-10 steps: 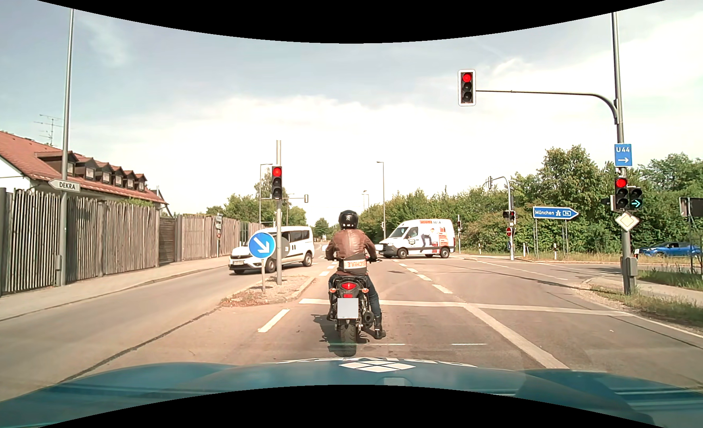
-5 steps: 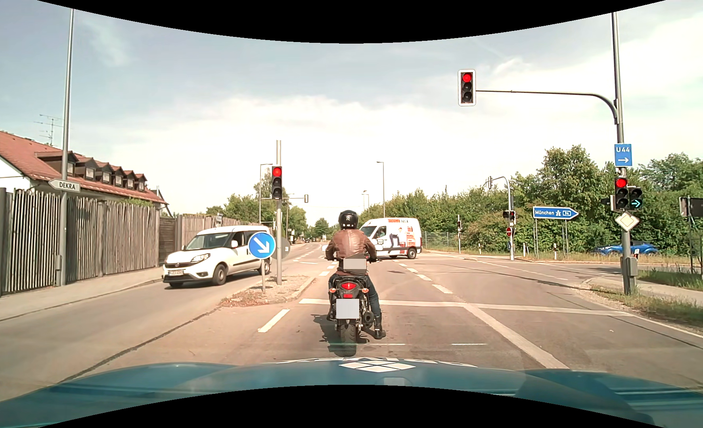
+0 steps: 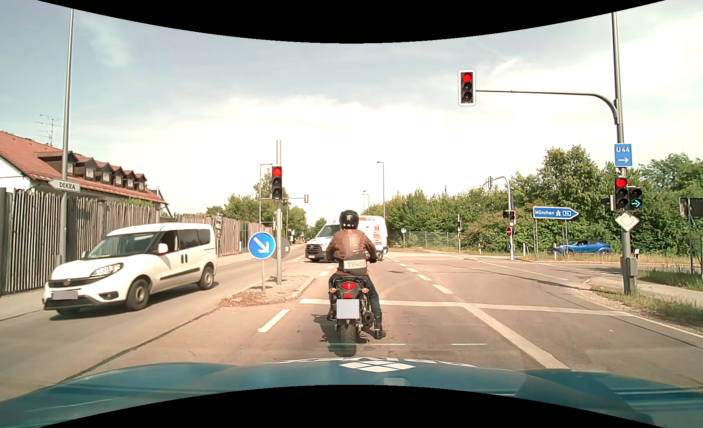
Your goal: Follow the waypoints while adhering to traffic rules and regulations
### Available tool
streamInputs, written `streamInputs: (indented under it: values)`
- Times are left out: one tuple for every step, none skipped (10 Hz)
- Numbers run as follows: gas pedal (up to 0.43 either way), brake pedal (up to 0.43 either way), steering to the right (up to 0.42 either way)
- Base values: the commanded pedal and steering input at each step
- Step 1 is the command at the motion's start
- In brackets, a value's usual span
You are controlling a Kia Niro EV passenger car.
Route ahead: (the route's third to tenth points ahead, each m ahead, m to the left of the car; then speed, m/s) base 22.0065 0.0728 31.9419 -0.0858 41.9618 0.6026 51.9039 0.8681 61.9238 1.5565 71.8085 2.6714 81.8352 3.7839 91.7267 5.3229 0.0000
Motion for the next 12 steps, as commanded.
streamInputs:
  values:
    - [0.0, 0.323, -0.009]
    - [0.0, 0.323, -0.009]
    - [0.0, 0.323, -0.009]
    - [0.0, 0.323, -0.009]
    - [0.0, 0.323, -0.009]
    - [0.0, 0.323, -0.009]
    - [0.0, 0.323, -0.009]
    - [0.0, 0.323, -0.009]
    - [0.0, 0.323, -0.009]
    - [0.0, 0.323, -0.009]
    - [0.0, 0.323, -0.009]
    - [0.0, 0.323, -0.009]
